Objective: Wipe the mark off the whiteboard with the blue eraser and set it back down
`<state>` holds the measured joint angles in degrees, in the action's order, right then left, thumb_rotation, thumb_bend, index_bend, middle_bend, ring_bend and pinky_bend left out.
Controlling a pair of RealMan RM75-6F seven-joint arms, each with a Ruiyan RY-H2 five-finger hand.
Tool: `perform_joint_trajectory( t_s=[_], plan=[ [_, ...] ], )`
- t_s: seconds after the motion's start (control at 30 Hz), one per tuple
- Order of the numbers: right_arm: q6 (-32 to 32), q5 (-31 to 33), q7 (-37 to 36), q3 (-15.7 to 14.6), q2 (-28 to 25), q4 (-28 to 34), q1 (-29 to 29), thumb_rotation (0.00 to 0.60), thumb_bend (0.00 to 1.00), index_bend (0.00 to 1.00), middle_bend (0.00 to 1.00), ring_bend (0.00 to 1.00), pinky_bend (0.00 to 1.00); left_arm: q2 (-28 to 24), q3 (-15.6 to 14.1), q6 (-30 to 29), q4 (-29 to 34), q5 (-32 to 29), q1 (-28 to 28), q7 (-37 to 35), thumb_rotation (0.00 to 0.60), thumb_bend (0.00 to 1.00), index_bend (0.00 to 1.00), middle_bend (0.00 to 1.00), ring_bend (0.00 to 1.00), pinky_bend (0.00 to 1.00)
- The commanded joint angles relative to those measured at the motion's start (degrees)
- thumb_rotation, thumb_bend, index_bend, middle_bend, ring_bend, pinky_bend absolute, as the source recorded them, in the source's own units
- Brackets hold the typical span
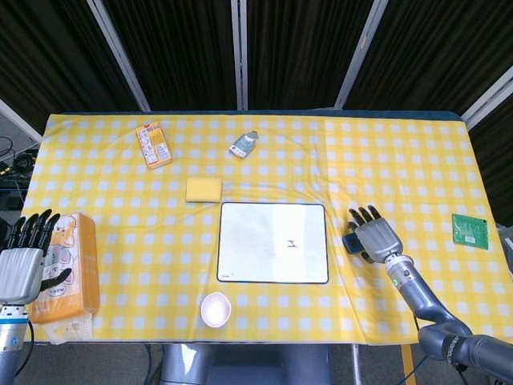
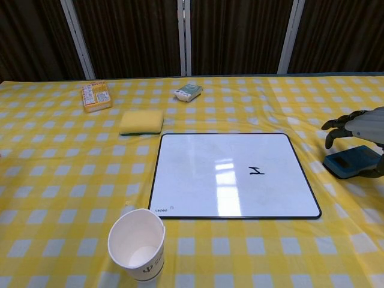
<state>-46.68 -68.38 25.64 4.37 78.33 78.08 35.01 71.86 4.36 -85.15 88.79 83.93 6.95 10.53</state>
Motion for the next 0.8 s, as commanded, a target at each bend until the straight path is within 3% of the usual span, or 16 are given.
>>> perform_joint_trajectory(
  t_s=[0.03, 0.3, 0.5, 0.6, 0.7, 0.8],
  plan=[
    [-0.3, 0.4, 0.5, -0.2, 0.4, -0.5, 0.1, 0.600, 0.20, 0.27, 0.05, 0.00, 0.00, 0.1, -0.1, 0.0, -0.1, 0.0, 0.0, 0.0, 0.600, 0.00, 0.00, 0.00, 0.00, 0.00],
    [-1.0, 0.6, 0.5, -0.7, 1.1, -1.3, 0.2, 0.600, 0.20, 0.31, 0.10, 0.00, 0.01, 0.1, -0.1, -0.1, -0.1, 0.0, 0.0, 0.0, 0.600, 0.00, 0.00, 0.00, 0.00, 0.00],
    [-1.5, 0.5, -0.1, -1.0, 1.6, -1.9, 0.0, 0.600, 0.20, 0.36, 0.14, 0.01, 0.08, 0.0, -0.1, -0.2, 0.0, 0.1, 0.0, -0.1, 0.600, 0.00, 0.00, 0.00, 0.00, 0.00],
    [-1.7, 0.2, -0.5, -1.2, 2.1, -2.6, 0.0, 0.600, 0.20, 0.41, 0.19, 0.06, 0.14, 0.0, -0.2, -0.4, 0.1, 0.2, 0.0, -0.1, 0.600, 0.00, 0.00, 0.00, 0.00, 0.00],
    [-2.1, -0.4, -1.5, -1.3, 2.6, -3.1, -0.2, 0.600, 0.22, 0.50, 0.30, 0.18, 0.27, -0.1, -0.2, -0.5, 0.2, 0.4, 0.0, -0.1, 0.600, 0.00, 0.00, 0.00, 0.00, 0.00],
    [-3.5, -2.2, -3.3, -1.4, 3.4, -4.1, -0.4, 0.600, 0.28, 0.67, 0.48, 0.43, 0.54, -0.2, -0.2, -0.8, 0.3, 0.5, -0.1, -0.2, 0.600, 0.00, 0.00, 0.00, 0.00, 0.00]
  ],
)
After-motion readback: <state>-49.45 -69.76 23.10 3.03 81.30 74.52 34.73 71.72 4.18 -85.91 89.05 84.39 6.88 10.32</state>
